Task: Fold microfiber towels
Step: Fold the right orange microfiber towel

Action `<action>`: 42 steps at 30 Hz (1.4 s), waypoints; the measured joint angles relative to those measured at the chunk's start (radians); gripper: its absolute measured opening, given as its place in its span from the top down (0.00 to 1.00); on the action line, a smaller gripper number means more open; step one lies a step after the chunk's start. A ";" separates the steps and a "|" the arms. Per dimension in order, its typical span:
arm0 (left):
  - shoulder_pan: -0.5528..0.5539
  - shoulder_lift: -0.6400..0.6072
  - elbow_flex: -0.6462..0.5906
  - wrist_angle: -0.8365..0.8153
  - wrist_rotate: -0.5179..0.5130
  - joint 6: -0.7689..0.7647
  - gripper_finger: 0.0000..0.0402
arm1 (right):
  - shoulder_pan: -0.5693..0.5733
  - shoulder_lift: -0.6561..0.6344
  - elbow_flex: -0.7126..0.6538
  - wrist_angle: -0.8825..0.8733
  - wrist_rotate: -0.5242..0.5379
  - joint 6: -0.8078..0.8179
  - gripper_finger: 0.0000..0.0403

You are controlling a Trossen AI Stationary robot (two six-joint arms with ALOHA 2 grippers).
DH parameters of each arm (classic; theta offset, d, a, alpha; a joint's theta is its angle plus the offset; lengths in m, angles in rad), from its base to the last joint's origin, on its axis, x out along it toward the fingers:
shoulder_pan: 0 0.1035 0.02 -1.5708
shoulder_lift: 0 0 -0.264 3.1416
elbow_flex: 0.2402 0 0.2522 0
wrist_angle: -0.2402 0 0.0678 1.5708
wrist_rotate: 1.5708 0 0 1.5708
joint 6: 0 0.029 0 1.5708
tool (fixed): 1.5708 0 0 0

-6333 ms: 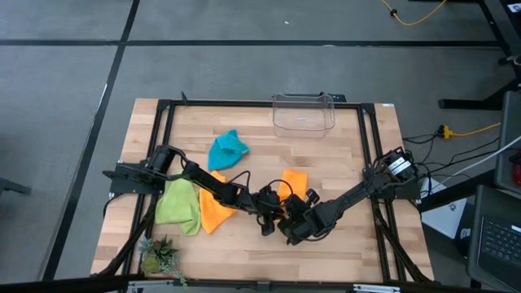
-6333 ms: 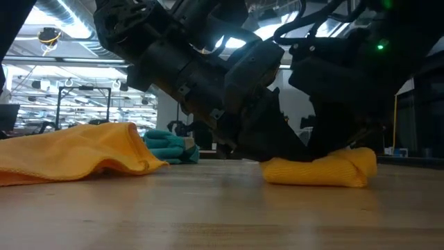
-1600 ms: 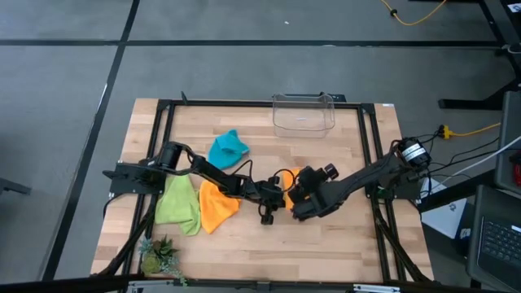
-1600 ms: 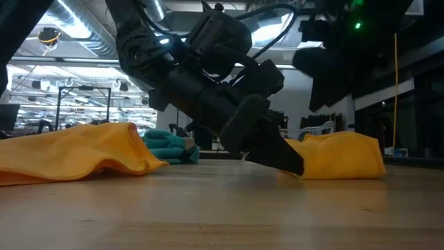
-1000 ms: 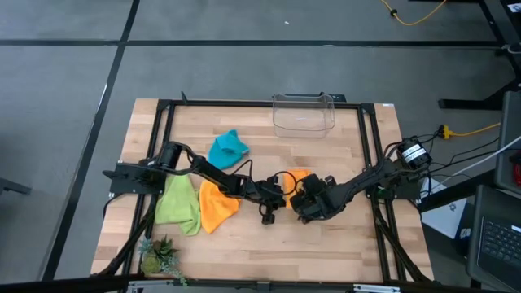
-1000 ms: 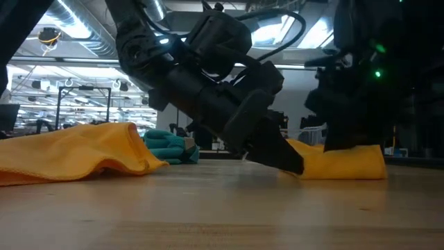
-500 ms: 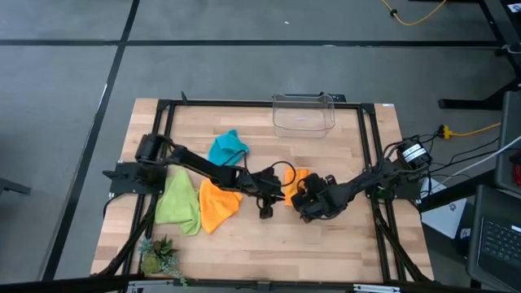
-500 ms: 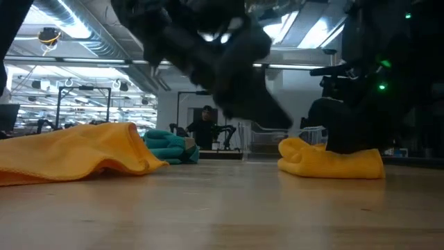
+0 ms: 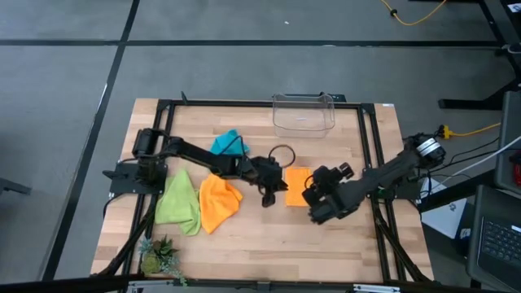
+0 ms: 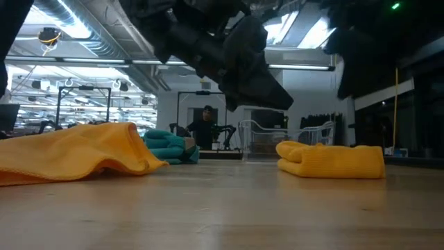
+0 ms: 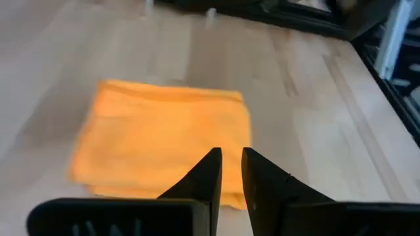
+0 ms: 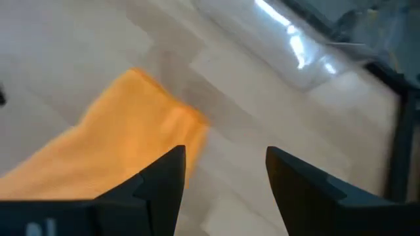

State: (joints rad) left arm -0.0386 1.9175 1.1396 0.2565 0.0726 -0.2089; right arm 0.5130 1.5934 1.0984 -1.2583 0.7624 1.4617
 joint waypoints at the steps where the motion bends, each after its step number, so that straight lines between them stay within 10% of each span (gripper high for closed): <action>1: 0.014 0.000 0.010 -0.010 0.009 0.000 0.87 | 0.015 -0.019 -0.005 -0.015 0.001 0.015 0.47; 7: 0.074 0.037 0.079 -0.054 0.115 0.005 0.89 | 0.108 -0.090 -0.145 0.207 0.002 0.025 0.47; 18: 0.081 0.185 0.177 -0.019 0.130 0.041 0.89 | 0.075 0.021 -0.541 1.307 0.078 -0.458 0.47; 32: 0.134 0.307 0.207 -0.050 0.107 0.079 0.89 | 0.044 0.106 -0.515 1.314 0.027 -0.553 0.47; 42: 0.123 0.164 0.208 -0.127 0.122 0.117 0.89 | 0.046 0.010 -0.392 1.130 0.051 -0.709 0.47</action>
State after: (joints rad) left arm 0.0845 2.0811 1.3472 0.1298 0.1947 -0.0921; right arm 0.5587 1.6032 0.7065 -0.1285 0.8132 0.7527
